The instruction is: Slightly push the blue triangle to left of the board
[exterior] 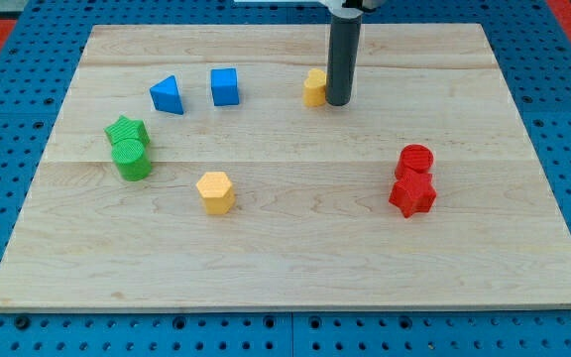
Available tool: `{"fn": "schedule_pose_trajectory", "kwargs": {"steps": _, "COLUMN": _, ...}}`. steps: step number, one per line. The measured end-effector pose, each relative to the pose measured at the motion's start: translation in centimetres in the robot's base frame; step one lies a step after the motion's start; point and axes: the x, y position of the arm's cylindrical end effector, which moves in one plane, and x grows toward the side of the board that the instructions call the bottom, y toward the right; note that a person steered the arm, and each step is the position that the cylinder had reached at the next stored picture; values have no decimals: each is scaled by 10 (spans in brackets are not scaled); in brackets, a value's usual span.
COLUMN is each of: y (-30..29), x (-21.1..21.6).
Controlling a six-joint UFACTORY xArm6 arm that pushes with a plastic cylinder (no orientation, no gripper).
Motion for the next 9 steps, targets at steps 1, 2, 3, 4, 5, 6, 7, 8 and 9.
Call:
{"fn": "schedule_pose_trajectory", "kwargs": {"steps": 1, "y": -39, "x": -1}}
{"fn": "schedule_pose_trajectory", "kwargs": {"steps": 2, "y": -66, "x": 8}}
{"fn": "schedule_pose_trajectory", "kwargs": {"steps": 3, "y": -61, "x": 19}}
{"fn": "schedule_pose_trajectory", "kwargs": {"steps": 4, "y": -125, "x": -9}}
{"fn": "schedule_pose_trajectory", "kwargs": {"steps": 5, "y": -165, "x": -42}}
{"fn": "schedule_pose_trajectory", "kwargs": {"steps": 6, "y": -137, "x": -2}}
{"fn": "schedule_pose_trajectory", "kwargs": {"steps": 7, "y": -173, "x": 0}}
{"fn": "schedule_pose_trajectory", "kwargs": {"steps": 8, "y": -221, "x": -22}}
{"fn": "schedule_pose_trajectory", "kwargs": {"steps": 9, "y": -254, "x": -15}}
